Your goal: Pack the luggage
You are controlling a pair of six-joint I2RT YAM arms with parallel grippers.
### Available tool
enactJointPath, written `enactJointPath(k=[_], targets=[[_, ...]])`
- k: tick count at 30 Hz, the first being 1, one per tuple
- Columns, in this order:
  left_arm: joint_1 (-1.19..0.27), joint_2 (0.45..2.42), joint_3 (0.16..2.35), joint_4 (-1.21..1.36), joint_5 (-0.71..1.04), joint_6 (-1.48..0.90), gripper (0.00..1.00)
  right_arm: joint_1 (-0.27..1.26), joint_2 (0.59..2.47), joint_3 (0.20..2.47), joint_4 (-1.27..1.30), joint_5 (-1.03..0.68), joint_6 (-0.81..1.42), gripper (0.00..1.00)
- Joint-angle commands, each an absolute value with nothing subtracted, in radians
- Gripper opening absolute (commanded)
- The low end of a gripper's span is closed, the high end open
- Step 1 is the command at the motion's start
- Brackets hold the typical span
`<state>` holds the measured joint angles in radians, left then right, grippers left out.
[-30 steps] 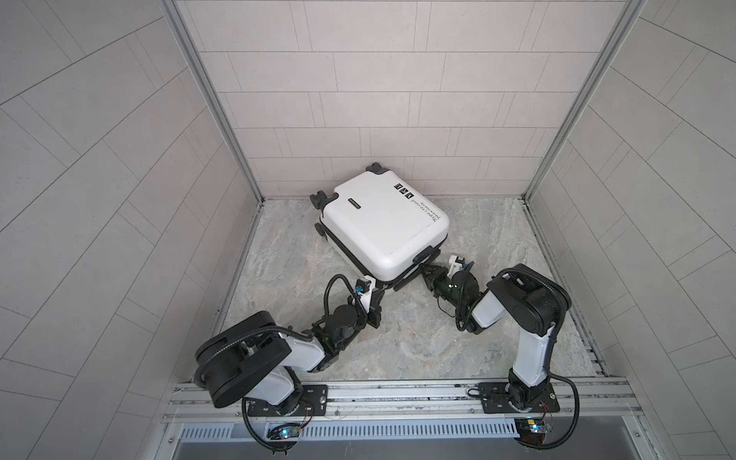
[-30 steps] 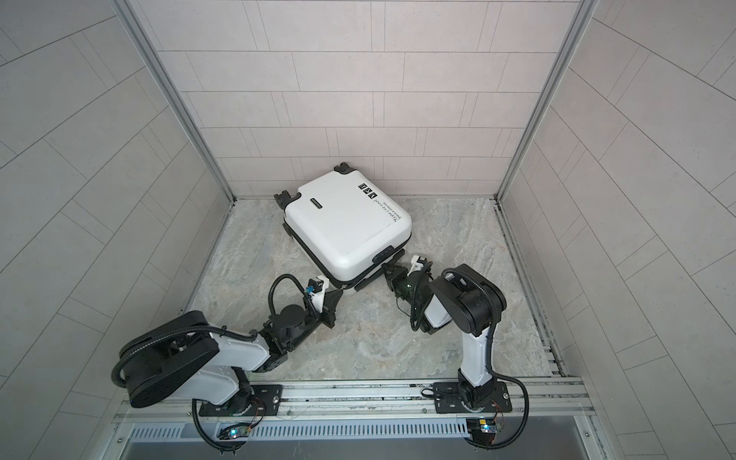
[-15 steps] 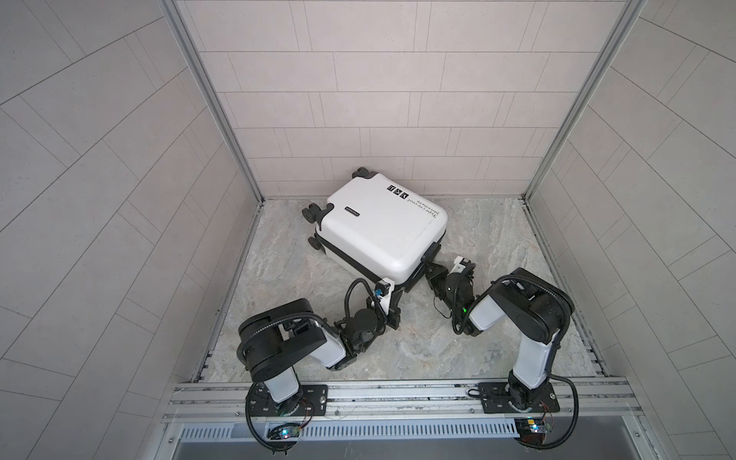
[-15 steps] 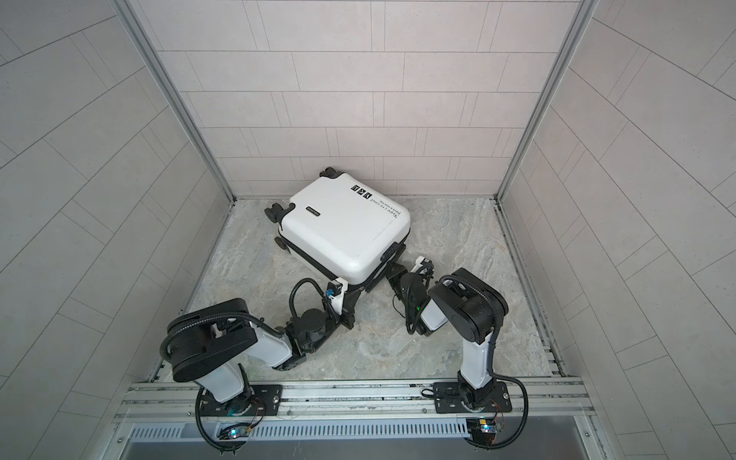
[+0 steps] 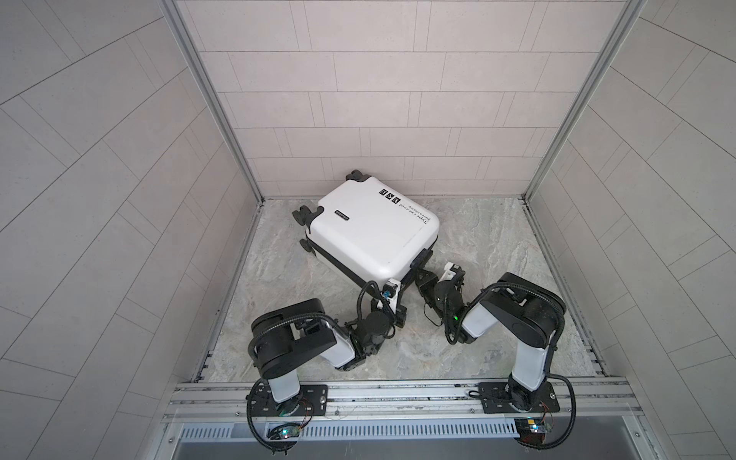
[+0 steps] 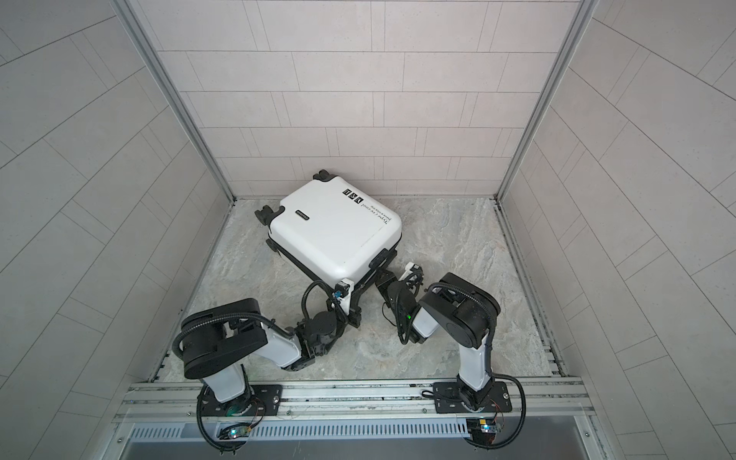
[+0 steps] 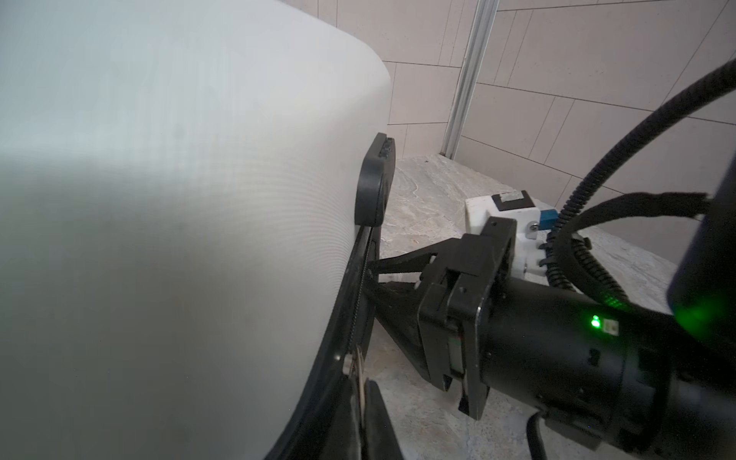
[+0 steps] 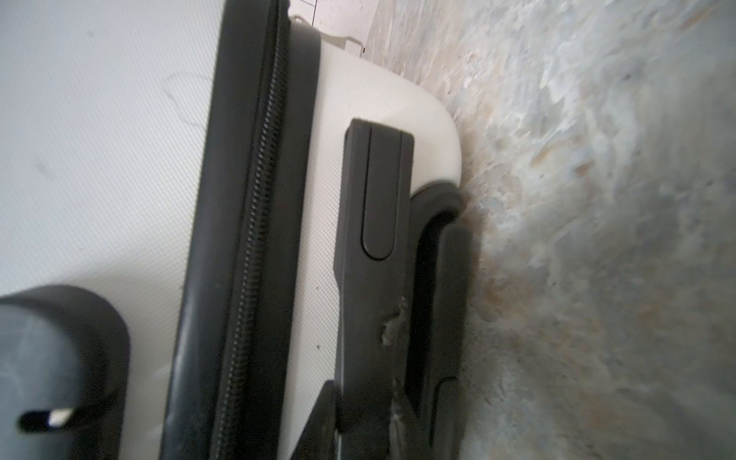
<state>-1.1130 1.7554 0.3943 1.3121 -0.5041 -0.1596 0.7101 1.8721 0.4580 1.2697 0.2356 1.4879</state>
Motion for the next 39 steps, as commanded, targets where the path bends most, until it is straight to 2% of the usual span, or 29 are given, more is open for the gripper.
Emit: enactJointPath(k=[1,12,26,30,33,36,38,39], targets=[[-1.175,1.779,0.454,1.330,-0.376,-0.144,0.00,0.862,1.894,0.504,1.308,0.014,1.414,0.00],[-1.180,1.743,0.408,1.328,-0.510,-0.112,0.00,0.904,1.873,0.493,1.284,0.025,1.383,0.00],[-1.184,1.672,0.338,1.333,-0.563,-0.083,0.00,1.067,1.975,0.687,1.193,0.005,1.356,0.00],[-1.182,1.659,0.319,1.333,-0.580,-0.086,0.00,1.057,1.959,0.667,1.172,0.007,1.341,0.00],[-1.183,1.644,0.299,1.332,-0.610,-0.096,0.00,1.015,1.939,0.654,1.140,-0.064,1.318,0.00],[-1.183,1.630,0.249,1.333,-0.641,-0.110,0.00,0.978,1.900,0.626,1.100,-0.110,1.286,0.42],[-1.183,1.619,0.231,1.332,-0.660,-0.112,0.00,0.960,1.847,0.584,1.036,-0.112,1.244,0.58],[-1.183,1.613,0.224,1.333,-0.676,-0.116,0.00,0.945,1.814,0.575,0.966,-0.121,1.223,0.61]])
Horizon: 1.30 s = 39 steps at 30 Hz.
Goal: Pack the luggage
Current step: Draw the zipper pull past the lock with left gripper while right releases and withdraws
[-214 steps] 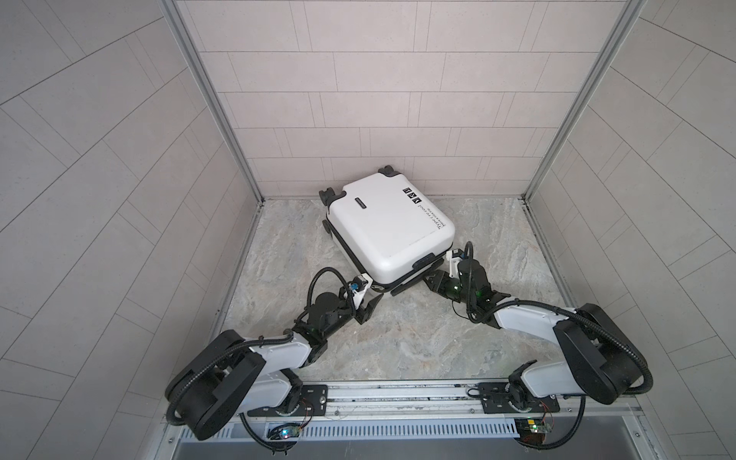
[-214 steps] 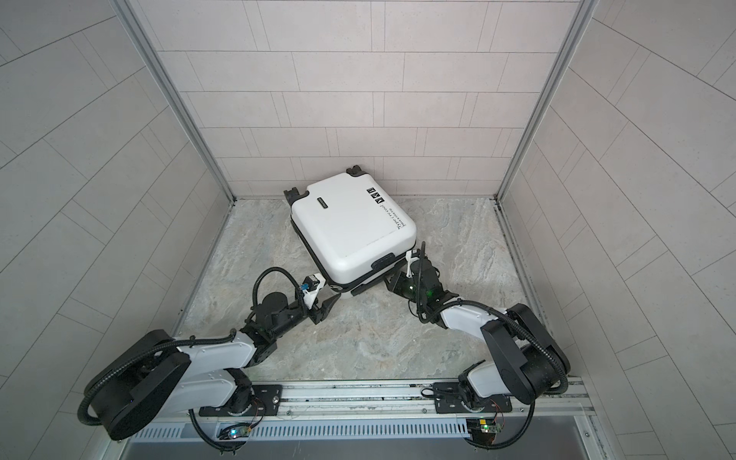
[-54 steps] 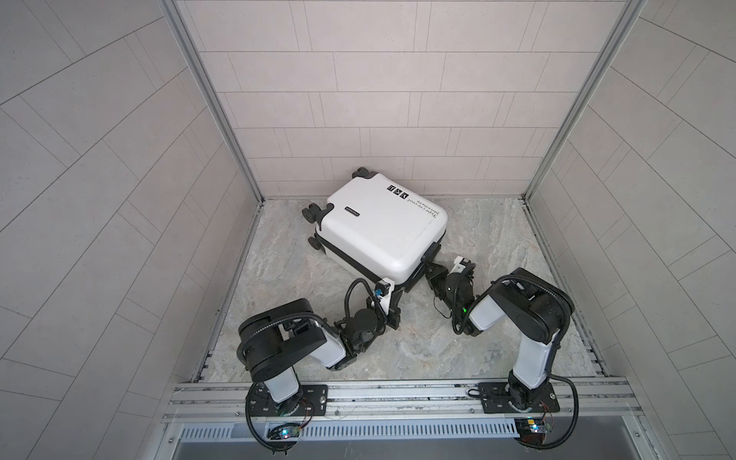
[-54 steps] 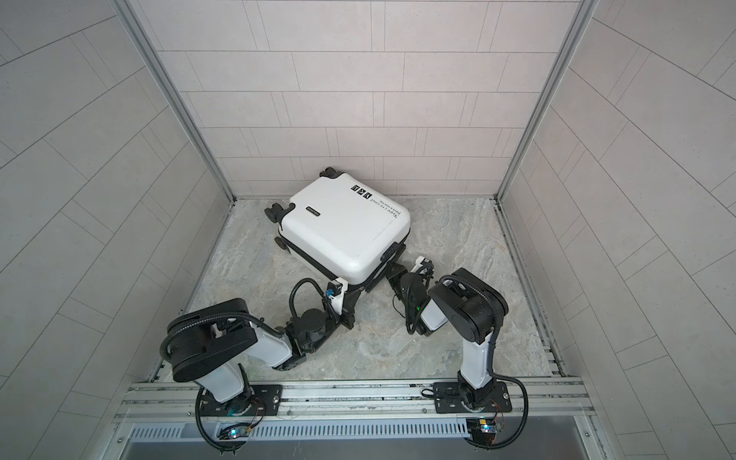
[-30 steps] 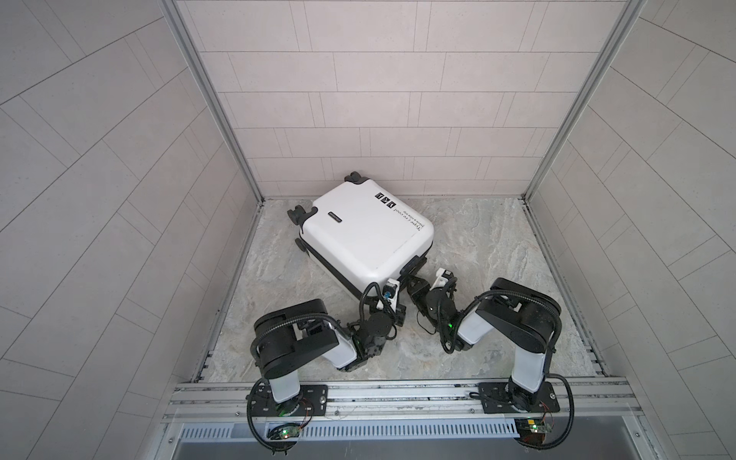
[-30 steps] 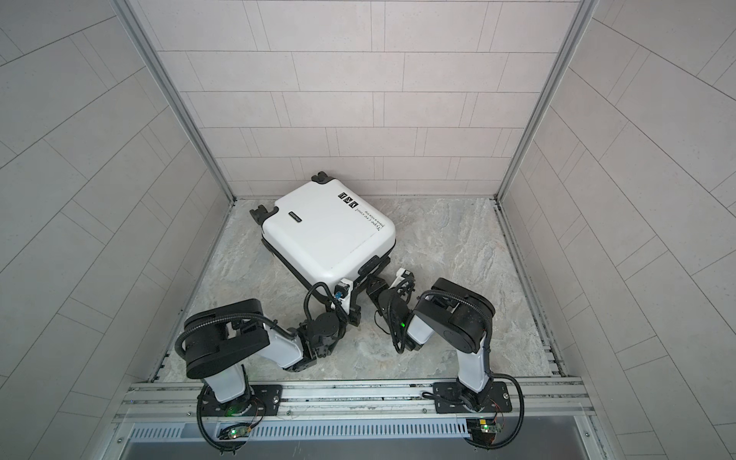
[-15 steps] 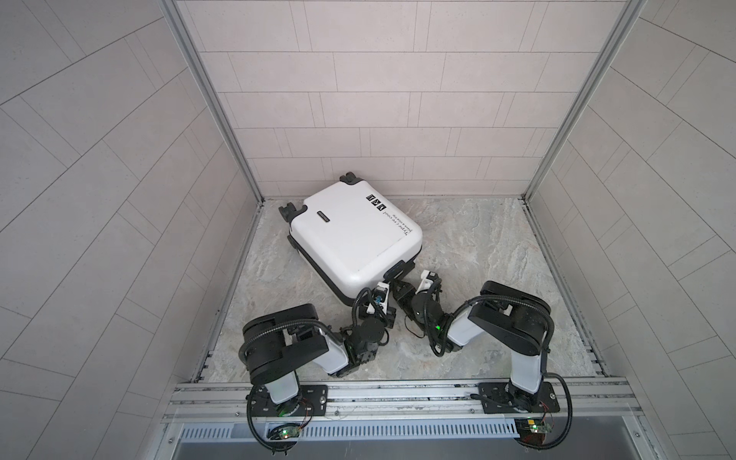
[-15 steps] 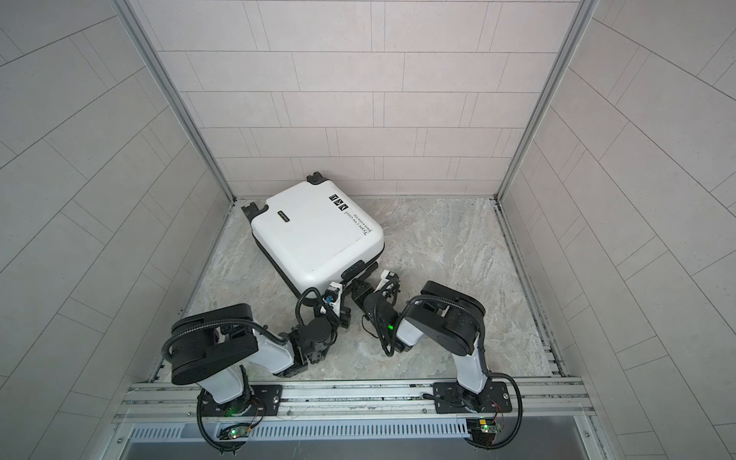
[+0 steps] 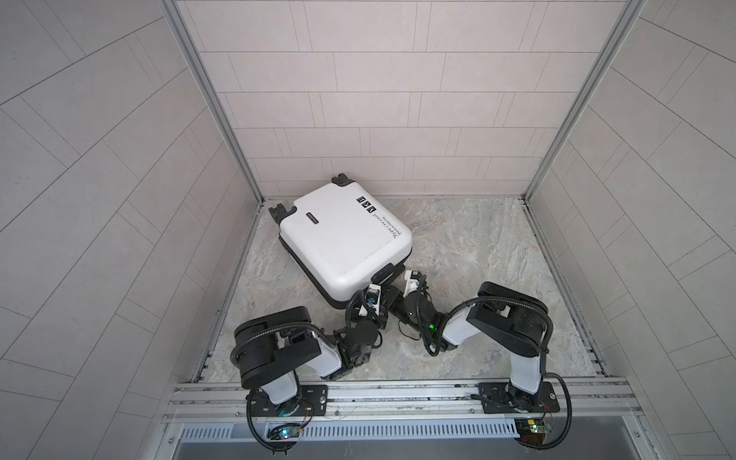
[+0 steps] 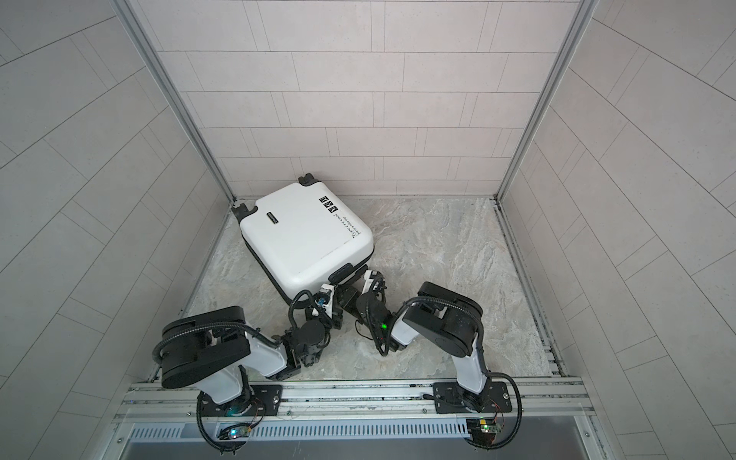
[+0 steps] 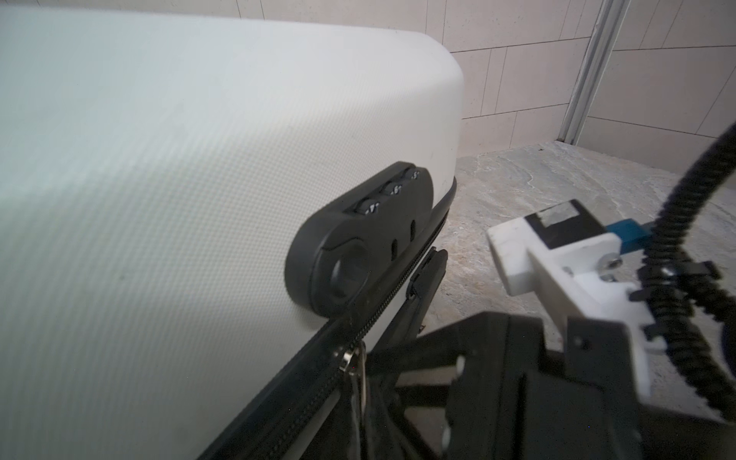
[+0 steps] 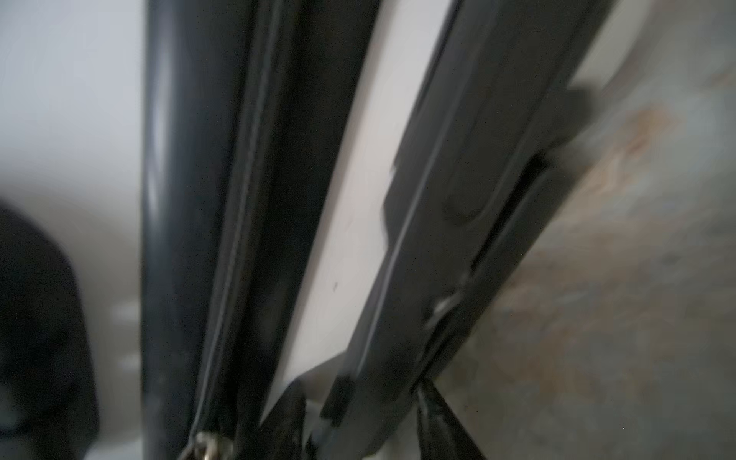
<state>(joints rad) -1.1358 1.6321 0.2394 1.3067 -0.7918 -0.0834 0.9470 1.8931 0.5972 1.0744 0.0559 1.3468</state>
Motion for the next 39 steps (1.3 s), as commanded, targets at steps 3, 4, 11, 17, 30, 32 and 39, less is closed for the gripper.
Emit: enactJointPath(k=[3,4,11,17,30,32,39], targets=[[-1.183,1.599,0.203,1.332,-0.718,-0.120,0.00,0.908,1.704,0.545,0.812,-0.120,1.145,0.66],[-1.181,1.593,0.196,1.332,-0.728,-0.120,0.00,0.892,1.669,0.539,0.758,-0.120,1.124,0.67],[-1.181,1.568,0.148,1.332,-0.784,-0.123,0.00,0.697,1.387,0.564,0.309,-0.096,0.934,0.74],[-1.178,1.525,0.100,1.329,-0.821,-0.129,0.00,0.466,1.274,0.601,0.204,-0.168,0.848,0.79],[-1.175,1.228,0.091,0.900,-0.976,-0.230,0.00,0.395,1.638,0.905,0.228,-0.421,0.784,0.76],[-1.174,1.157,0.096,0.815,-0.988,-0.242,0.00,0.396,1.685,0.949,0.227,-0.426,0.782,0.76],[-1.166,0.921,0.095,0.523,-0.988,-0.305,0.00,0.439,1.799,1.047,0.238,-0.497,0.771,0.73]])
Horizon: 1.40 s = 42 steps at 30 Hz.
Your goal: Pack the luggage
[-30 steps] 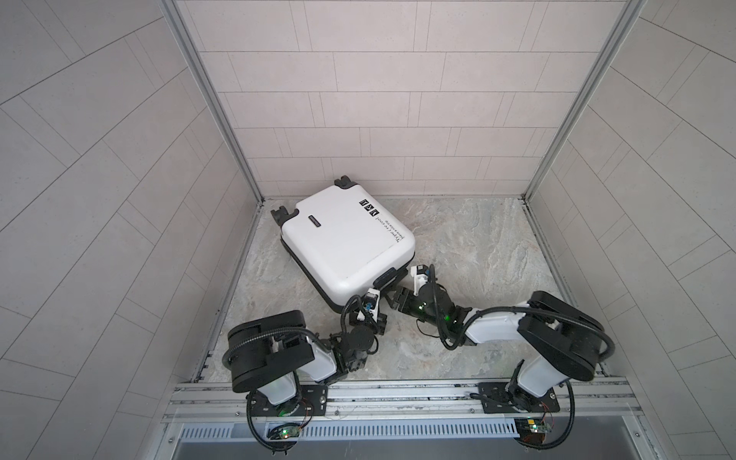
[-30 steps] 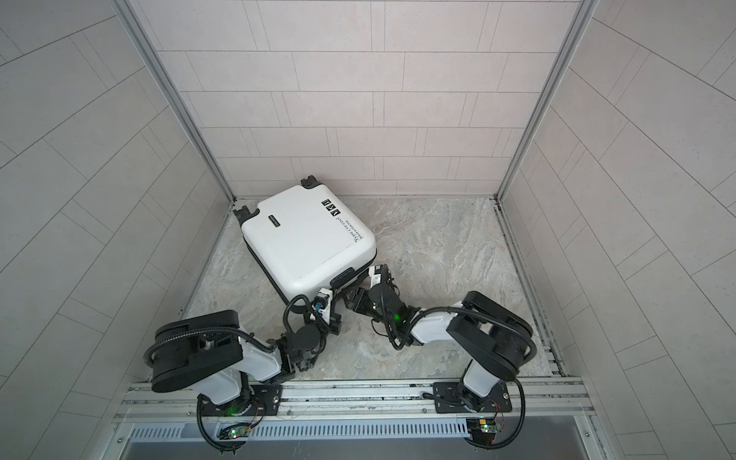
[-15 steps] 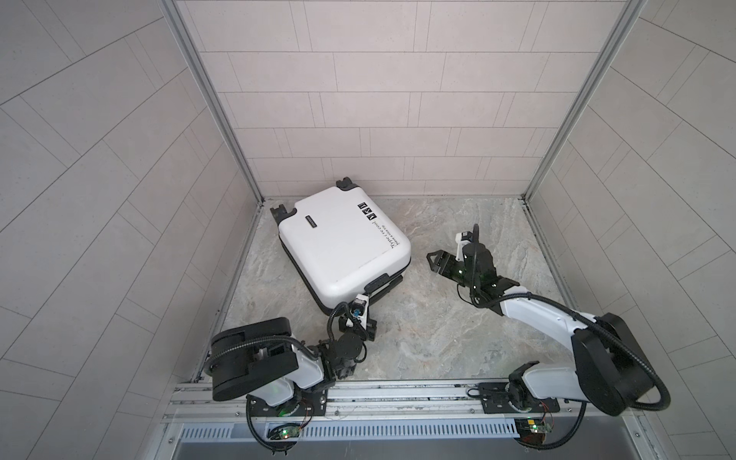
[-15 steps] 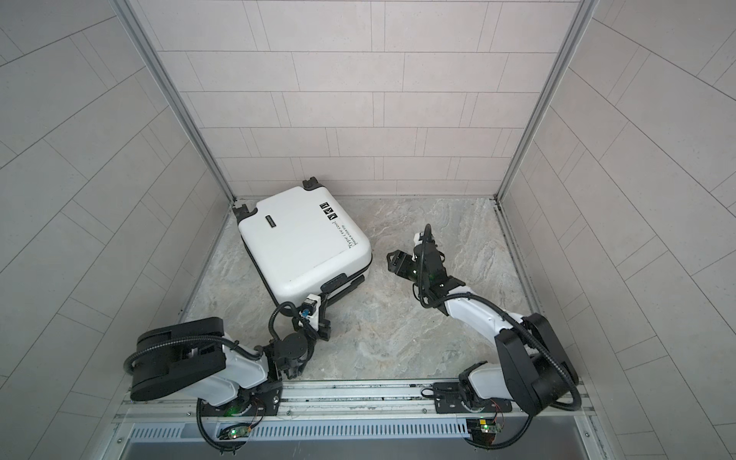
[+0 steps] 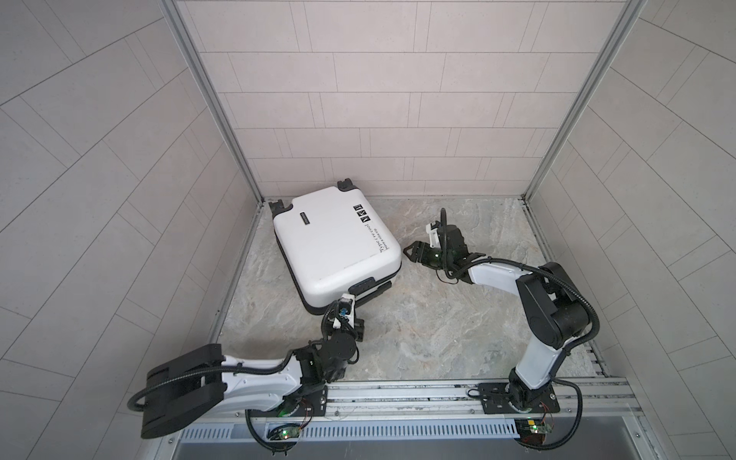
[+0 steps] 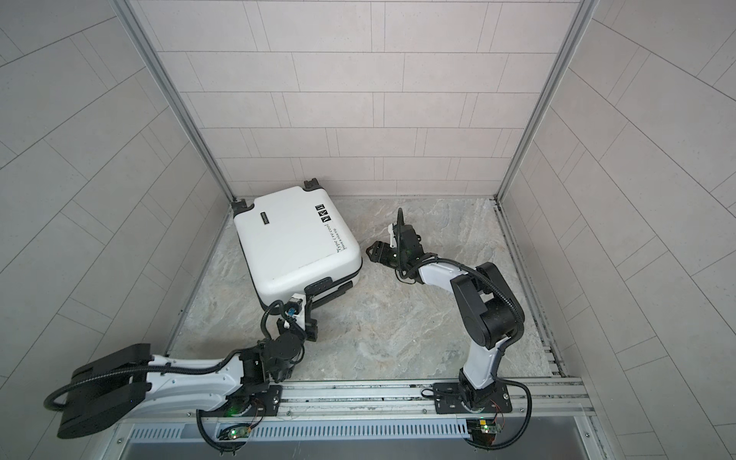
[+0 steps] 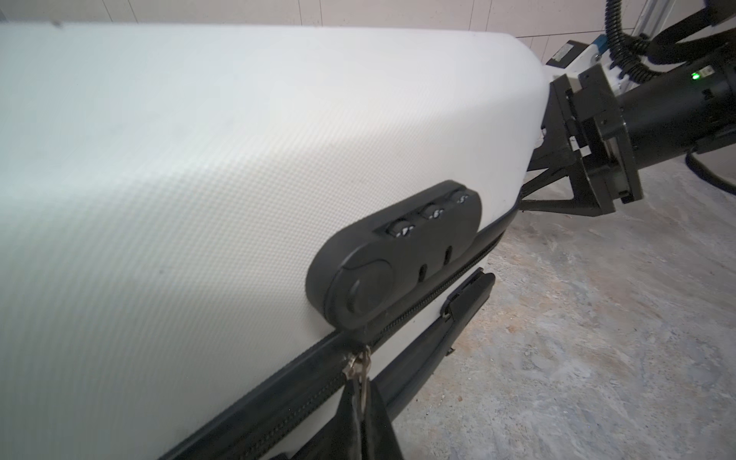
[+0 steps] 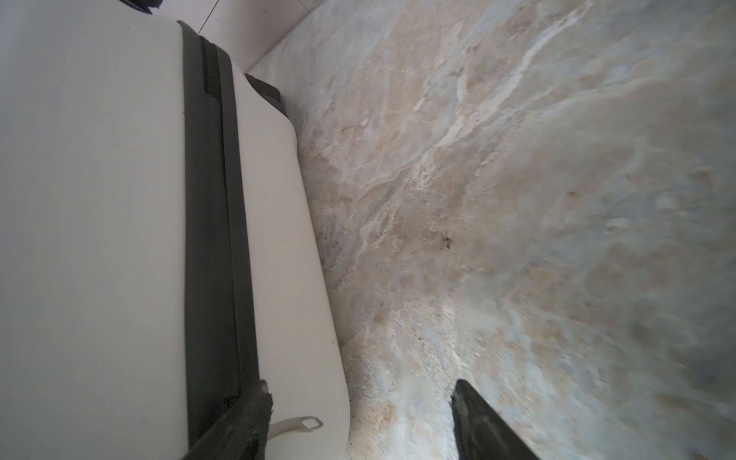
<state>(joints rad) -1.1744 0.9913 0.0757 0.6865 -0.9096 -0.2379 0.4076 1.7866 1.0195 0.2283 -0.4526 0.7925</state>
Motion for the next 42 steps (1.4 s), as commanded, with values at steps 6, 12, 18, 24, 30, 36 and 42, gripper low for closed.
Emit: enactJointPath(k=[6,12,18,24,30,36,42], targets=[[-1.160,0.832,0.114,0.418,-0.950,-0.287,0.00,0.524,1.827,1.068,0.228,-0.501,0.746,0.72],[-1.159,0.914,0.178,0.462,-0.895,-0.244,0.00,0.610,1.821,1.058,0.235,-0.481,0.748,0.71],[-1.159,1.075,0.221,0.678,-0.829,-0.189,0.00,0.694,1.802,1.035,0.262,-0.449,0.775,0.70],[-1.159,1.265,0.269,0.934,-0.727,-0.132,0.00,0.760,1.802,1.036,0.282,-0.425,0.797,0.70],[-1.161,1.440,0.352,1.119,-0.667,-0.103,0.00,0.819,1.823,1.031,0.324,-0.412,0.835,0.69],[-1.161,1.574,0.424,1.264,-0.655,-0.076,0.00,0.864,1.829,0.992,0.402,-0.401,0.890,0.68],[-1.157,1.675,0.502,1.330,-0.642,-0.061,0.00,0.901,1.830,0.971,0.444,-0.388,0.920,0.67]])
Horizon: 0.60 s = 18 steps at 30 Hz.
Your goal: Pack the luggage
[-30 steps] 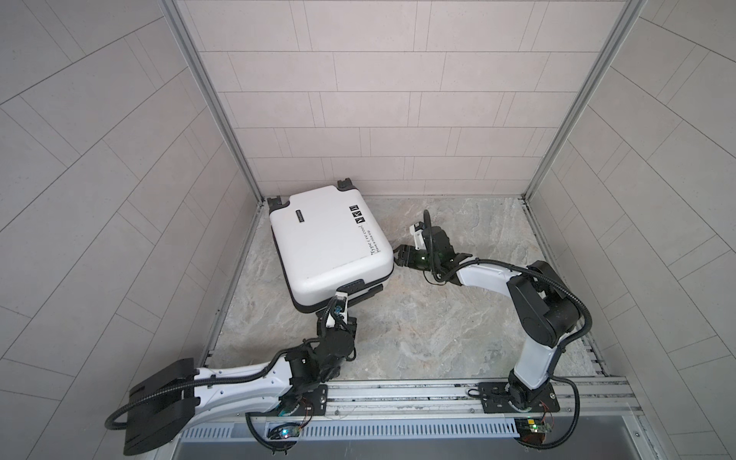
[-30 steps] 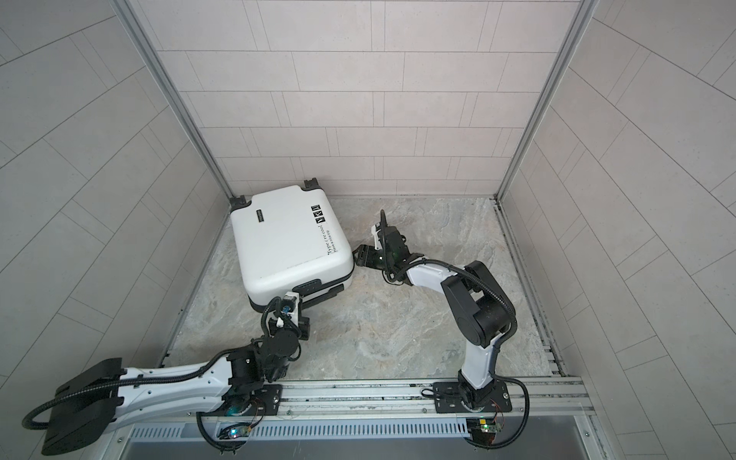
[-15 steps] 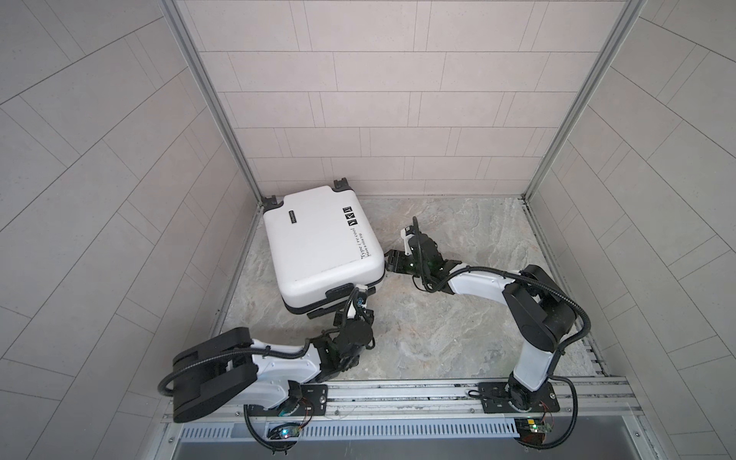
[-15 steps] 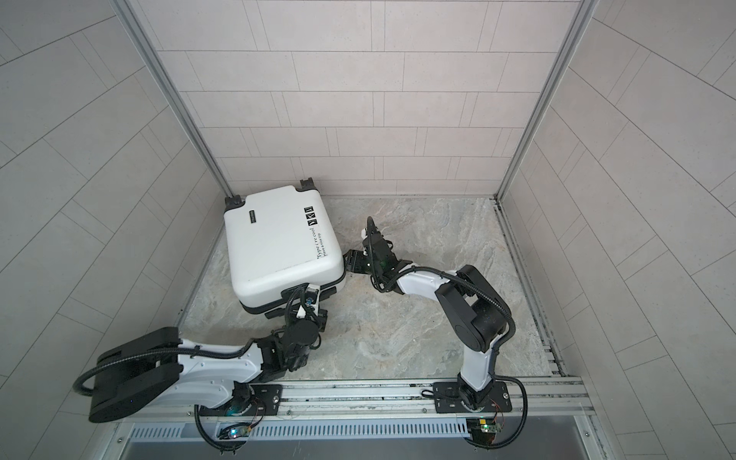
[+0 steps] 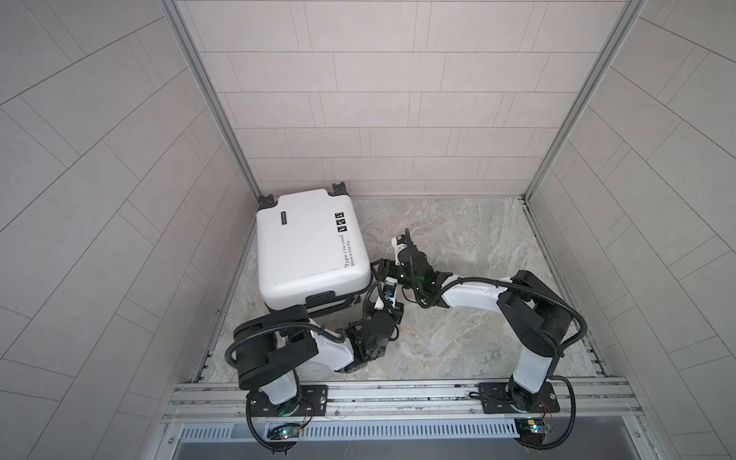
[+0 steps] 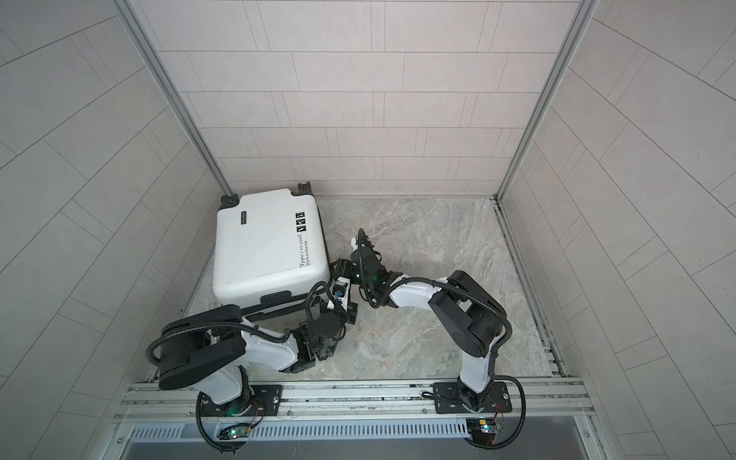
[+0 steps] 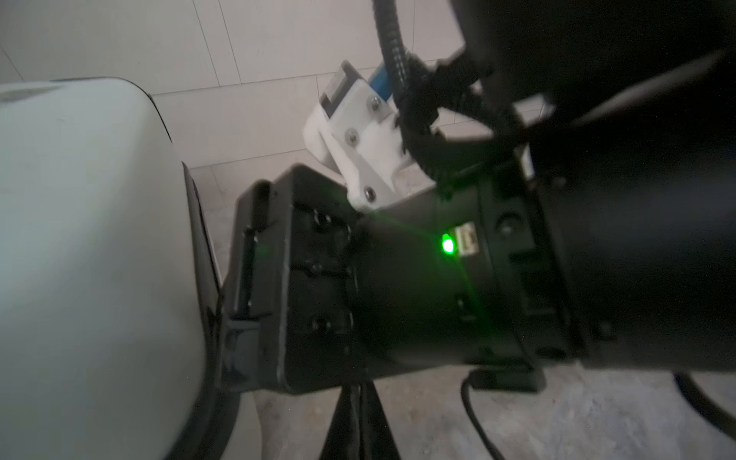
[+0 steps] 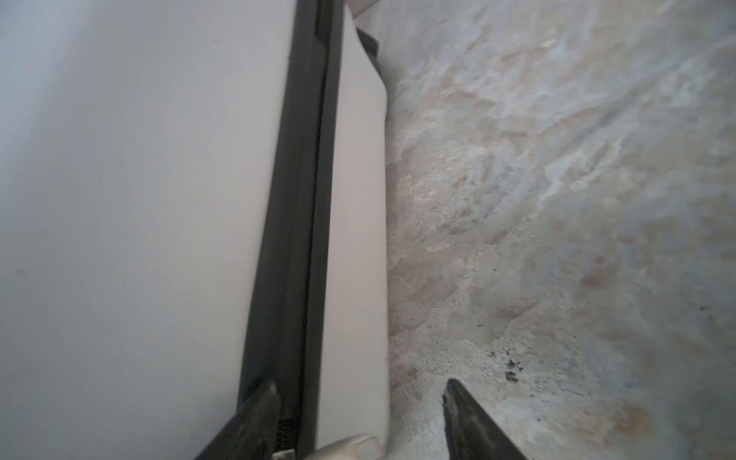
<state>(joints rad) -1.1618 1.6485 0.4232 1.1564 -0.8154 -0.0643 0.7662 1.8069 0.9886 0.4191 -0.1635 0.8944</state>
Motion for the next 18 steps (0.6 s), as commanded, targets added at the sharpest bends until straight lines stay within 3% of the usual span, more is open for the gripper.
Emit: enactJointPath(k=[1,10,12,15,18], targets=[[-1.155,1.684,0.515,1.330,-0.637,-0.056,0.00,0.902,1.830,0.970,0.447,-0.388,0.923,0.67],[-1.163,1.617,0.465,1.313,-0.634,-0.035,0.00,0.827,1.753,0.921,0.393,-0.350,0.916,0.71],[-1.187,1.548,0.479,1.212,-0.634,0.005,0.00,0.793,1.722,0.909,0.366,-0.345,0.901,0.72],[-1.198,1.400,0.577,0.824,-0.631,-0.011,0.01,0.750,1.674,0.908,0.299,-0.338,0.859,0.75],[-1.199,1.290,0.653,0.555,-0.662,-0.024,0.26,0.718,1.639,0.911,0.230,-0.335,0.816,0.76]])
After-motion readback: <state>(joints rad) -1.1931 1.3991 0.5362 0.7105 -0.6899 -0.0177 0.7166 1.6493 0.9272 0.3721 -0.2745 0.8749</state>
